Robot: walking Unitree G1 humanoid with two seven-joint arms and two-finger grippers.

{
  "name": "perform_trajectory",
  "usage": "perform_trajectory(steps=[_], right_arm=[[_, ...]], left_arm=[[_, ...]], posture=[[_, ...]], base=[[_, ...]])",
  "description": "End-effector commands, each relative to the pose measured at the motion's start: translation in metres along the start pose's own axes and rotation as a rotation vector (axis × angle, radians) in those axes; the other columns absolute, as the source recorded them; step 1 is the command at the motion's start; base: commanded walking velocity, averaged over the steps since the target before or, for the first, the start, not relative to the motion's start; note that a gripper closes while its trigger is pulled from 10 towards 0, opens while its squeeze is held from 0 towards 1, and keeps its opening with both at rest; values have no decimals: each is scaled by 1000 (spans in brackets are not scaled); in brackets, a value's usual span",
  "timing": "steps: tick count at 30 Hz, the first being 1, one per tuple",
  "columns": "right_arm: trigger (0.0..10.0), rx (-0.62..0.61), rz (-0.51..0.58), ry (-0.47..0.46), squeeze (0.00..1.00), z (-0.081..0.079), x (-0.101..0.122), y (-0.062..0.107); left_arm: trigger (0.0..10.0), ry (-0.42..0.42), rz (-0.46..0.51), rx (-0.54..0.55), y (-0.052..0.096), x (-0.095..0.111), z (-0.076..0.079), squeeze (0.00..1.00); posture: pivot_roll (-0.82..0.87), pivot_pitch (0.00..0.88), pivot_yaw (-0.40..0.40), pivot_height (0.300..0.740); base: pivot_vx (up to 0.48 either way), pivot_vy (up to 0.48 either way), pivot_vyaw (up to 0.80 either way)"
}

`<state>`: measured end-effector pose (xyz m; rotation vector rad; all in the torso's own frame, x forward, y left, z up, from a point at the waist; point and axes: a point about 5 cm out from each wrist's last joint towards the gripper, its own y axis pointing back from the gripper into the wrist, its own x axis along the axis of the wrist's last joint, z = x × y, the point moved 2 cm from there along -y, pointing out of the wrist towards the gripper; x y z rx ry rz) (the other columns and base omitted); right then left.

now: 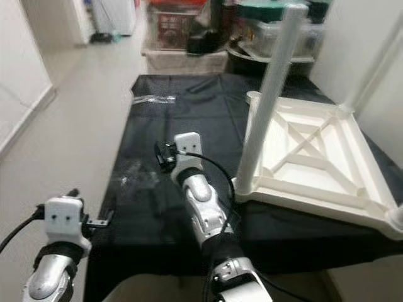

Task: Building children table

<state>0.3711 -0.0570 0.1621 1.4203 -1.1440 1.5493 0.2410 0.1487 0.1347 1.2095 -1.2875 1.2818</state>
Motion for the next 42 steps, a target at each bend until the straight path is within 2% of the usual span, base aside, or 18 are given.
perform_trajectory(steps=[1,8,12,14,15,19,23,26,28,29,30,33,35,36,39,41,42], right_arm=[[10000,-9,12,3,0,0,3,-3],[10000,-21,23,14,0,0,6,-5],[10000,-94,26,47,0,-1,12,-11],[10000,-197,23,88,0,4,16,-14],[10000,-197,23,88,0,4,16,-14],[10000,-553,27,129,0,42,27,-6],[10000,-659,26,139,0,53,28,0],[10000,-684,26,143,0,55,28,2],[10000,-760,-13,154,0,69,22,5],[10000,-760,-13,154,0,69,22,5],[10000,-851,-40,166,0,85,20,11],[10000,-889,-54,167,0,94,18,15],[10000,-949,-78,171,0,107,16,25],[10000,-949,-78,171,0,107,16,25],[10000,-1015,-111,209,0,124,10,46],[10000,-1023,-121,220,0,127,9,51],[10000,-1065,-140,238,0,135,8,64]], left_arm=[[10000,-8,4,23,2,-1,-4,0],[10000,4,-4,43,2,-2,-6,0],[10000,13,-17,31,2,-5,-4,0],[10000,17,-22,24,3,-6,-2,0],[10000,17,-22,24,3,-6,-2,0],[10000,13,-31,12,5,-10,2,0],[10000,16,-33,7,5,-10,3,0],[10000,18,-33,5,4,-10,4,0],[10000,24,-33,0,5,-11,7,0],[10000,24,-33,0,5,-11,7,0],[10000,25,-37,-10,6,-12,9,0],[10000,25,-38,-14,6,-12,9,0],[10000,23,-37,-17,6,-11,8,0],[10000,23,-37,-17,6,-11,8,0],[10000,20,-42,-25,5,-12,9,0],[10000,20,-44,-26,5,-13,10,0],[10000,17,-49,-31,5,-14,10,0]], posture=[[76,0,-24,740],[75,0,-24,740],[72,0,-24,740],[69,0,-24,740],[69,0,-24,740],[66,0,-23,740],[56,0,-26,740],[54,0,-28,740],[23,0,-32,740],[23,0,-32,740],[23,0,-32,740],[26,0,-24,740],[24,0,-19,740],[24,0,-19,740],[20,0,-6,740],[20,0,-6,740],[27,0,12,740]], base=[[0,0,0],[0,0,0],[0,0,0],[0,0,0],[0,0,0],[0,0,0],[0,0,0],[0,0,0],[0,0,0],[0,0,0],[0,0,0],[0,0,0],[0,0,0],[0,0,0],[0,0,0],[0,0,0],[0,0,0]])
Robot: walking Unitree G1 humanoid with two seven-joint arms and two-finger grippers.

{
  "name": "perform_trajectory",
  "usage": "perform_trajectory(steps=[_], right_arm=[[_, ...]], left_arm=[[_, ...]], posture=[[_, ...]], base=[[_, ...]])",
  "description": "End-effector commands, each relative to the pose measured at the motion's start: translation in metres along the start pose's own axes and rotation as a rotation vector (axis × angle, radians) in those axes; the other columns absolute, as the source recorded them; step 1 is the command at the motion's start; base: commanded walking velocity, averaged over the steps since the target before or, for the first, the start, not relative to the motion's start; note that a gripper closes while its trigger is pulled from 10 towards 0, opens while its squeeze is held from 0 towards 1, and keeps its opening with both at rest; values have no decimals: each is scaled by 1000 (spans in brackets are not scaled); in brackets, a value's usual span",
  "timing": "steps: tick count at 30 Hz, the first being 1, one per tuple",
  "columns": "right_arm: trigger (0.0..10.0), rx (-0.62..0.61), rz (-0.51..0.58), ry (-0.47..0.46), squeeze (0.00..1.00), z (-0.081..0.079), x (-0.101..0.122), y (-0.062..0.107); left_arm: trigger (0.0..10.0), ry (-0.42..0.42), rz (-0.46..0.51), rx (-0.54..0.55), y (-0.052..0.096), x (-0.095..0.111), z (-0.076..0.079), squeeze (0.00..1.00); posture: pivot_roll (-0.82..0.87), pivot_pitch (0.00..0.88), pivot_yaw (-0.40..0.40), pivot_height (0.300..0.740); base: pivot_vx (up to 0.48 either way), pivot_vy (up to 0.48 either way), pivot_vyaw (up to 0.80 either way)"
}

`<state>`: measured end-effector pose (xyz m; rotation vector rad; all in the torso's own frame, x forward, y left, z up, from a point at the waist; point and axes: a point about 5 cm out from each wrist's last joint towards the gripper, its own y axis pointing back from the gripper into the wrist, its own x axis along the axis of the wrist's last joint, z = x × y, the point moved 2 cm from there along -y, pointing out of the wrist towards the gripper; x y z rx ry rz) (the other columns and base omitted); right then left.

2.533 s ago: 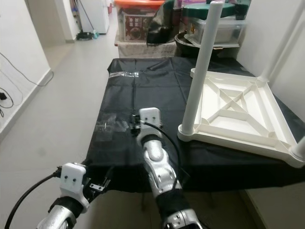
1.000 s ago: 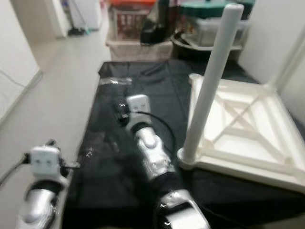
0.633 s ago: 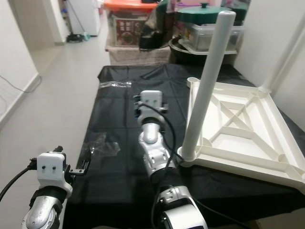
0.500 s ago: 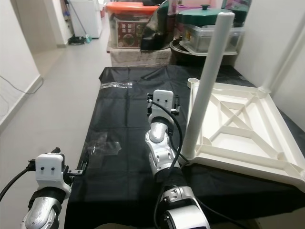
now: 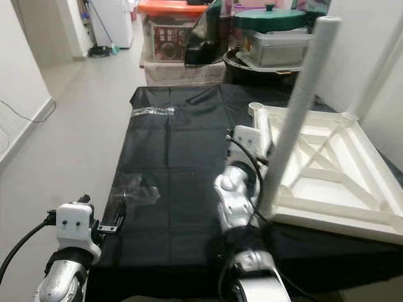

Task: Building children table

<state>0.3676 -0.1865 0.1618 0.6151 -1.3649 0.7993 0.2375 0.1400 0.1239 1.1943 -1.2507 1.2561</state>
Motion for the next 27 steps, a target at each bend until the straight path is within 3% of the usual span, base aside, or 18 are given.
perform_trajectory(steps=[1,2,3,4,7,9,12,13,14,15,16,17,18,19,20,21,24,27], right_arm=[[10000,-78,-19,24,0,21,-4,-3],[10000,-131,-43,46,0,40,-10,-3],[10000,-131,-43,46,0,40,-10,-3],[10000,-219,-74,83,0,69,-19,-5],[10000,-219,-74,83,0,69,-19,-5],[10000,-272,-87,115,0,89,-21,-7],[10000,-273,-75,121,0,92,-19,-9],[10000,-228,-59,99,0,81,-14,-11],[10000,-112,-33,61,0,59,-6,-12],[10000,-112,-33,61,0,59,-6,-12],[10000,-17,-24,14,0,39,1,-13],[10000,-17,-24,14,0,39,1,-13],[10000,102,-18,-33,0,16,10,-12],[10000,102,-18,-33,0,16,10,-12],[10000,201,-10,-68,0,-3,20,-11],[10000,201,-10,-68,0,-3,20,-11],[10000,356,23,-87,0,-30,38,-17],[10000,417,34,-82,0,-38,43,-19]], left_arm=[[10000,-10,-15,-14,0,-4,1,0],[10000,-16,-17,-21,0,-4,1,0],[10000,-16,-17,-21,0,-4,1,0],[10000,-22,-20,-28,0,-5,0,0],[10000,-22,-20,-28,0,-5,0,0],[10000,-20,-25,-27,0,-6,0,0],[10000,-20,-28,-27,0,-7,1,0],[10000,-19,-29,-29,0,-8,1,0],[10000,-19,-31,-31,0,-8,2,0],[10000,-19,-31,-31,0,-8,2,0],[10000,-19,-32,-32,0,-8,2,0],[10000,-19,-32,-32,0,-8,2,0],[10000,-18,-33,-33,0,-8,3,0],[10000,-18,-33,-33,0,-8,3,0],[10000,-12,-38,-37,1,-7,4,0],[10000,-12,-38,-37,1,-7,4,0],[10000,9,-50,-87,5,-6,12,0],[10000,17,-57,-116,7,-5,17,0]], posture=[[27,0,12,740],[27,0,12,740],[27,0,12,740],[33,1,9,740],[33,1,9,740],[33,1,9,740],[24,4,10,740],[28,5,12,740],[33,5,9,740],[33,5,9,740],[33,5,9,740],[33,5,9,740],[44,8,5,740],[44,8,5,740],[49,14,-4,740],[49,14,-4,740],[60,36,-13,740],[62,39,-14,740]], base=[[0,0,0],[0,0,0],[0,0,0],[0,0,0],[0,0,0],[0,0,0],[0,0,0],[0,0,0],[0,0,0],[0,0,0],[0,0,0],[0,0,0],[0,0,0],[0,0,0],[0,0,0],[0,0,0],[0,0,0],[0,0,0]])
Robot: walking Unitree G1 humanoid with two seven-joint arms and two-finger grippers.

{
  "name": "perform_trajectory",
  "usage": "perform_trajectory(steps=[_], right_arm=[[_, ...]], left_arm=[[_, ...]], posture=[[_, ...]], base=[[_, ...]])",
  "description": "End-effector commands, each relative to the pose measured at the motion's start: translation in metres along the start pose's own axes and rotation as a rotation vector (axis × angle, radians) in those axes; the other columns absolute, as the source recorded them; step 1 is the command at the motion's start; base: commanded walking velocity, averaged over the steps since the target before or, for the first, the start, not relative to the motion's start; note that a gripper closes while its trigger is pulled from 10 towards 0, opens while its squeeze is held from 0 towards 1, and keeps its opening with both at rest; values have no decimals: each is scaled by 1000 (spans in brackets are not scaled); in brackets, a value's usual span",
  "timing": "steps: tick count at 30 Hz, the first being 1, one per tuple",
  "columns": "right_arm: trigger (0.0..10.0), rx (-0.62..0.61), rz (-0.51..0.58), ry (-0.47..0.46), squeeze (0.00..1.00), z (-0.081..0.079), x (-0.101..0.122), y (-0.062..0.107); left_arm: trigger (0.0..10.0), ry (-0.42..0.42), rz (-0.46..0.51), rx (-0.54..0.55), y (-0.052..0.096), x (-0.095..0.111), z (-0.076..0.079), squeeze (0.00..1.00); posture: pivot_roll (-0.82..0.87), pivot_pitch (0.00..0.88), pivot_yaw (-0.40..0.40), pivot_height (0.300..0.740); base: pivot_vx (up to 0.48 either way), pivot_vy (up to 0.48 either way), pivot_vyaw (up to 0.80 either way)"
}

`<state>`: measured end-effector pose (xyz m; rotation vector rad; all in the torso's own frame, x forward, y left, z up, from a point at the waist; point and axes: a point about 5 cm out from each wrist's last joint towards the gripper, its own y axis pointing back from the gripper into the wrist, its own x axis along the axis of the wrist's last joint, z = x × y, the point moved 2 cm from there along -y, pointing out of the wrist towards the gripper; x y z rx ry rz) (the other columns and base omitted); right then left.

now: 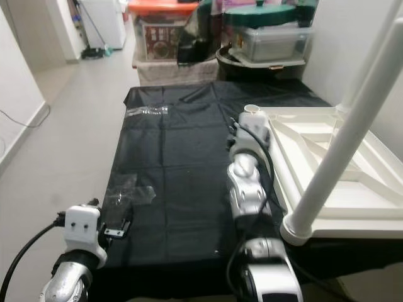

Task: Building children table

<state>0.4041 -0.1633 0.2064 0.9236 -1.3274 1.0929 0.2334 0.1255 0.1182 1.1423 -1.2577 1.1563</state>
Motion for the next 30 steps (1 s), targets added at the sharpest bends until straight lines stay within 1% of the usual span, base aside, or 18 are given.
perform_trajectory(steps=[1,2,3,4,5,6,7,8,10,12,13,16,18,22,25,26,28,30], right_arm=[[10000,77,-24,32,0,-6,-4,-8],[10000,77,-24,32,0,-6,-4,-8],[10000,113,-64,70,0,-8,-5,-16],[10000,113,-64,70,0,-8,-5,-16],[10000,132,-106,123,0,-7,-6,-22],[10000,132,-106,123,0,-7,-6,-22],[10000,121,-151,168,0,-2,-8,-28],[10000,121,-151,168,0,-2,-8,-28],[10000,75,-217,247,0,11,-13,-32],[10000,77,-245,266,0,15,-16,-33],[10000,77,-245,266,0,15,-16,-33],[10000,91,-374,275,0,32,-31,-32],[10000,90,-396,283,0,36,-34,-31],[10000,85,-408,288,0,42,-36,-32],[10000,40,-408,304,0,55,-37,-33],[10000,40,-408,304,0,55,-37,-33],[10000,-9,-380,286,0,64,-33,-35],[10000,-10,-406,294,0,67,-35,-35]], left_arm=[[10000,10,-16,-59,6,1,10,0],[10000,10,-16,-59,6,1,10,0],[10000,-5,-21,-105,12,3,19,0],[10000,-5,-21,-105,12,3,19,0],[10000,-10,-24,-132,17,4,25,0],[10000,-10,-24,-132,17,4,25,0],[10000,-9,-27,-148,21,6,29,0],[10000,-9,-27,-148,21,6,29,0],[10000,-3,-34,-156,26,8,33,0],[10000,3,-36,-159,27,8,34,0],[10000,3,-36,-159,27,8,34,0],[10000,18,-46,-169,32,11,39,0],[10000,23,-48,-170,33,12,40,0],[10000,29,-52,-171,34,12,41,0],[10000,37,-60,-172,36,13,42,0],[10000,37,-60,-172,36,13,42,0],[10000,40,-64,-173,37,14,43,0],[10000,43,-70,-174,37,13,44,0]], posture=[[69,61,-14,740],[69,61,-14,740],[80,95,-15,740],[80,95,-15,740],[83,117,-12,740],[83,117,-12,740],[80,135,-15,740],[80,135,-15,740],[82,154,-16,740],[78,170,-16,740],[78,170,-16,740],[78,193,-21,740],[76,197,-22,740],[73,204,-21,740],[69,206,-19,740],[69,206,-19,740],[68,205,-19,740],[66,200,-22,740]], base=[[0,0,0],[0,0,0],[0,0,0],[0,0,0],[0,0,0],[0,0,0],[0,0,0],[0,0,0],[0,0,0],[0,0,0],[0,0,0],[0,0,0],[0,0,0],[0,0,0],[0,0,0],[0,0,0],[0,0,0],[0,0,0]])
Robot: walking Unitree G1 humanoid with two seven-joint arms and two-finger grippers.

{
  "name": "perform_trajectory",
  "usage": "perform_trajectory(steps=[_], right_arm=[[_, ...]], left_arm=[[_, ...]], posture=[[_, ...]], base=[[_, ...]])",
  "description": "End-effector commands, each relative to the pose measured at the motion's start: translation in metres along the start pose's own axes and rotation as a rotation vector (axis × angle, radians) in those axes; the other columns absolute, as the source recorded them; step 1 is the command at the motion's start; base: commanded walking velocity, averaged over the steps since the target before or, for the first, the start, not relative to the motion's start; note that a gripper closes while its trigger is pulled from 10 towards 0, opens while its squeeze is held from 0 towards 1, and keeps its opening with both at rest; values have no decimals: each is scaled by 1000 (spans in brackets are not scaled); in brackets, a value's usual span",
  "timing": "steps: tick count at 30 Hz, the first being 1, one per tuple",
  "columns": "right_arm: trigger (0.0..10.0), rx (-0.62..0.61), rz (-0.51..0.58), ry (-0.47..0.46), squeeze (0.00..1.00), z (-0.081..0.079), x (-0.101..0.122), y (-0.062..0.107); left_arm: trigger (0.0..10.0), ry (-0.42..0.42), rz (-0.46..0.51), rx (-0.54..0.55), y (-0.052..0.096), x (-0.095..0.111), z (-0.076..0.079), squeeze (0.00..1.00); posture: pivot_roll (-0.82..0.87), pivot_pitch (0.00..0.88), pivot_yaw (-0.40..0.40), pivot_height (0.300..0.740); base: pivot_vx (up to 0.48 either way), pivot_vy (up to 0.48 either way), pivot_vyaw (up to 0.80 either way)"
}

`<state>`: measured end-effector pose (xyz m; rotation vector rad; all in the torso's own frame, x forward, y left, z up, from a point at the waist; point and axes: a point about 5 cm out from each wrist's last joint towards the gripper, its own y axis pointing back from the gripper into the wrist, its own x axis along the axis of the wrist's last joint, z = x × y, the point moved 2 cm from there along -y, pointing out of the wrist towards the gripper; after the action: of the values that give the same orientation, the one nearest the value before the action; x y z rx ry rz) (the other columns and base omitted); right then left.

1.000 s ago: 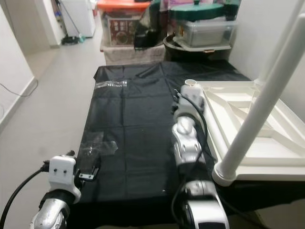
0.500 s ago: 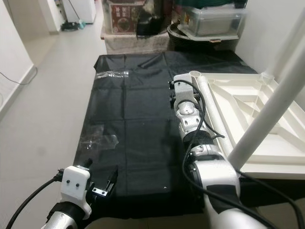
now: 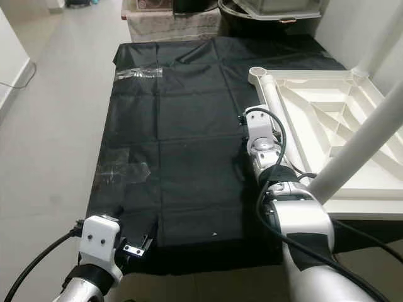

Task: Building children table

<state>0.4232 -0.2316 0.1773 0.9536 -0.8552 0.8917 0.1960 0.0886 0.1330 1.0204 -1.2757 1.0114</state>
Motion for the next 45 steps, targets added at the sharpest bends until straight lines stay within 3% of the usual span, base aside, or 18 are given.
perform_trajectory(steps=[1,7,13,21,27,29,31,33,37,41,45], right_arm=[[10000,-28,-15,0,0,8,-1,-1],[10000,-9,-59,9,0,7,-9,-1],[10000,89,-200,-78,0,-4,-29,1],[10000,216,-215,-36,0,-15,-23,4],[10000,236,-35,18,0,-13,25,5],[10000,236,-35,18,0,-13,25,5],[10000,274,85,-60,0,-18,54,9],[10000,277,130,-101,0,-19,65,11],[10000,229,184,-117,0,-12,76,12],[10000,39,139,2,0,17,64,7],[10000,1,77,1,0,26,50,4]], left_arm=[[10000,16,-24,-7,2,-2,4,0],[10000,17,-30,-7,1,-3,5,0],[10000,20,-34,-5,1,-3,6,0],[10000,24,-39,-4,1,-4,6,0],[10000,27,-42,4,2,-3,6,0],[10000,27,-42,4,2,-3,6,0],[10000,30,-46,4,2,-4,6,0],[10000,32,-48,4,1,-4,7,0],[10000,34,-50,3,1,-4,6,0],[10000,35,-50,3,0,-4,5,0],[10000,36,-52,3,0,-4,5,0]], posture=[[66,200,-22,740],[62,193,-25,740],[58,183,-29,740],[53,179,-35,740],[57,182,-44,740],[57,182,-44,740],[54,185,-41,740],[54,185,-41,740],[54,185,-41,740],[57,188,-38,740],[53,188,-38,740]], base=[[0,0,0],[0,0,0],[0,0,0],[0,0,0],[0,0,0],[0,0,0],[0,0,0],[0,0,0],[0,0,0],[0,0,0],[0,0,0]])
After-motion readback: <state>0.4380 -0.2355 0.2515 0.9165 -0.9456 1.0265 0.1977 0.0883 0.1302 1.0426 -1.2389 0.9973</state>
